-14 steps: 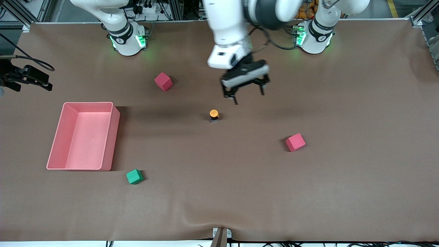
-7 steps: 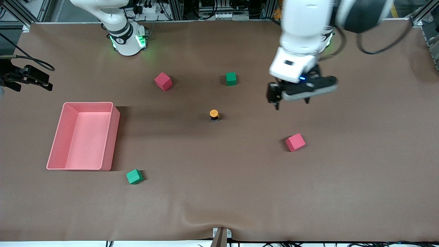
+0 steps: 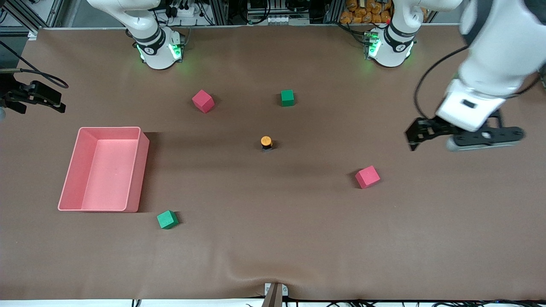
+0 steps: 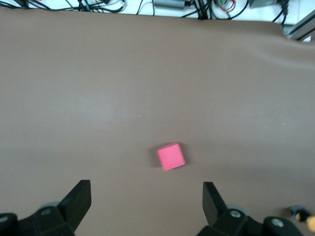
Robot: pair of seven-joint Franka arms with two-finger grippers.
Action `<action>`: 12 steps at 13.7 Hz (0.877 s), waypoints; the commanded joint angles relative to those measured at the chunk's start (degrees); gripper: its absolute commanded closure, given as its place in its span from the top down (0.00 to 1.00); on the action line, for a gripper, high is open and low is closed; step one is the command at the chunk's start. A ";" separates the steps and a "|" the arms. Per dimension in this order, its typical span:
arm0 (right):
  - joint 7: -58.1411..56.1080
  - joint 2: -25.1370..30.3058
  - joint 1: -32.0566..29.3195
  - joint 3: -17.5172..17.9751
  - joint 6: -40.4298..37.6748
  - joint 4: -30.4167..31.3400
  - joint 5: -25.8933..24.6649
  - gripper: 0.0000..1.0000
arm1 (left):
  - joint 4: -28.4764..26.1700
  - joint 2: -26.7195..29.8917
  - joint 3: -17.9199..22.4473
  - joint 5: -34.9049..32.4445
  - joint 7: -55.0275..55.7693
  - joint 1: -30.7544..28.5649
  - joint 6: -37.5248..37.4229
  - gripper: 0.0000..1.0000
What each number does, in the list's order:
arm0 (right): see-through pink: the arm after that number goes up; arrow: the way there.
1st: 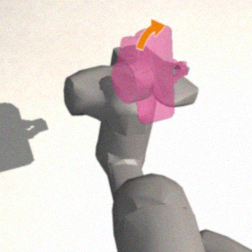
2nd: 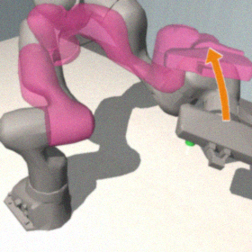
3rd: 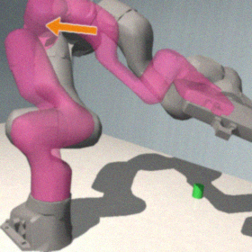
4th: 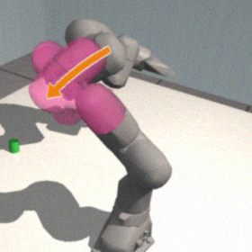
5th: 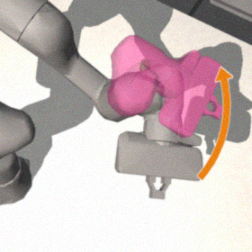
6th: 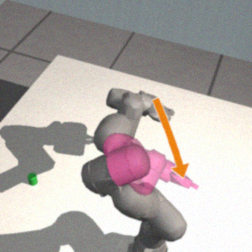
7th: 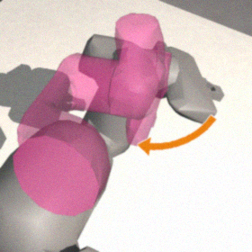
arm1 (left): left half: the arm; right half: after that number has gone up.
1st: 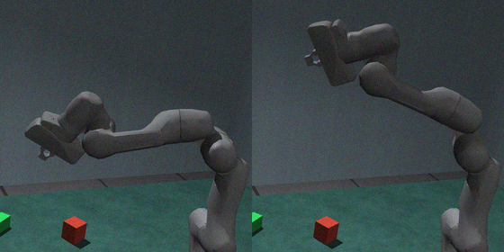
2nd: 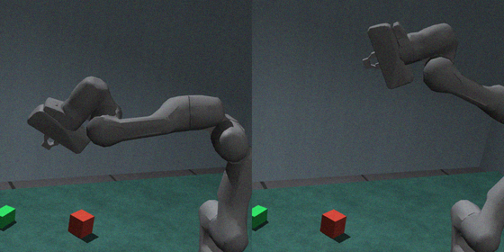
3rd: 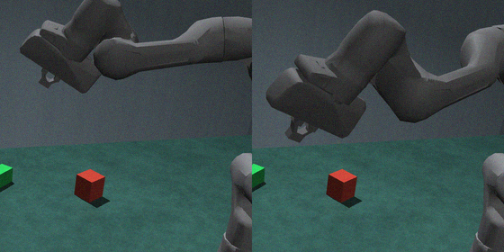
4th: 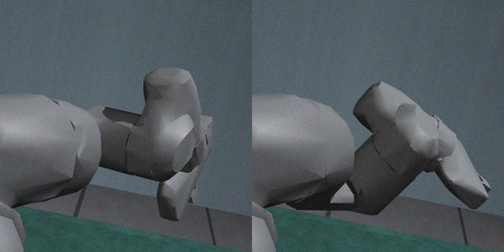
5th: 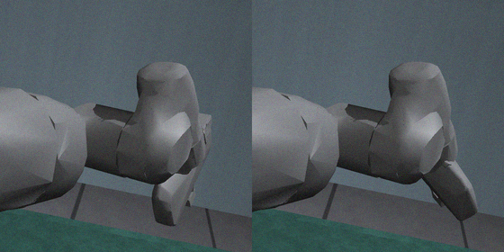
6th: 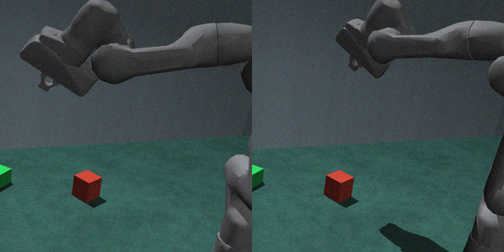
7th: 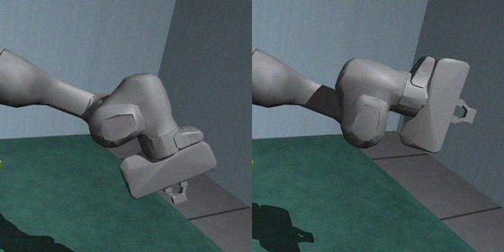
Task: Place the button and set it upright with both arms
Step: 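Open the left gripper and withdraw it from the upright button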
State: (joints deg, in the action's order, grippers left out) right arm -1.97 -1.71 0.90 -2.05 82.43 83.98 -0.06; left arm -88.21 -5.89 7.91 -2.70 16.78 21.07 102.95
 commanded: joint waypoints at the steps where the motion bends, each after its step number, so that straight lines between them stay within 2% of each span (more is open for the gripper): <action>1: 0.03 0.66 0.07 -0.14 -0.34 0.30 0.76 1.00 | -1.43 2.72 -0.61 4.18 -11.63 -7.68 -3.79 1.00; 2: 0.03 0.66 0.07 -0.14 -0.25 0.30 0.76 1.00 | -1.26 2.72 -0.70 4.54 -14.12 -10.23 -5.02 1.00; 6: 0.12 0.66 0.16 -0.14 -0.25 0.30 0.76 1.00 | -2.04 5.17 -0.61 4.55 -17.67 -14.38 -9.34 1.00; 9: 0.21 0.75 -0.02 -0.14 -0.42 0.30 0.76 1.00 | -12.56 12.99 -1.13 4.55 -16.35 -13.86 -6.02 1.00; 12: 0.12 0.84 -0.28 -0.32 -0.86 0.30 0.85 1.00 | -13.04 13.71 -2.37 4.37 -16.35 -14.30 -6.26 1.00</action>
State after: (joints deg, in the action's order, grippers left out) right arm -1.95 -1.71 0.90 -2.14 82.22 83.99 -0.06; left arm -98.57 5.42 6.25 1.13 0.00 7.15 95.22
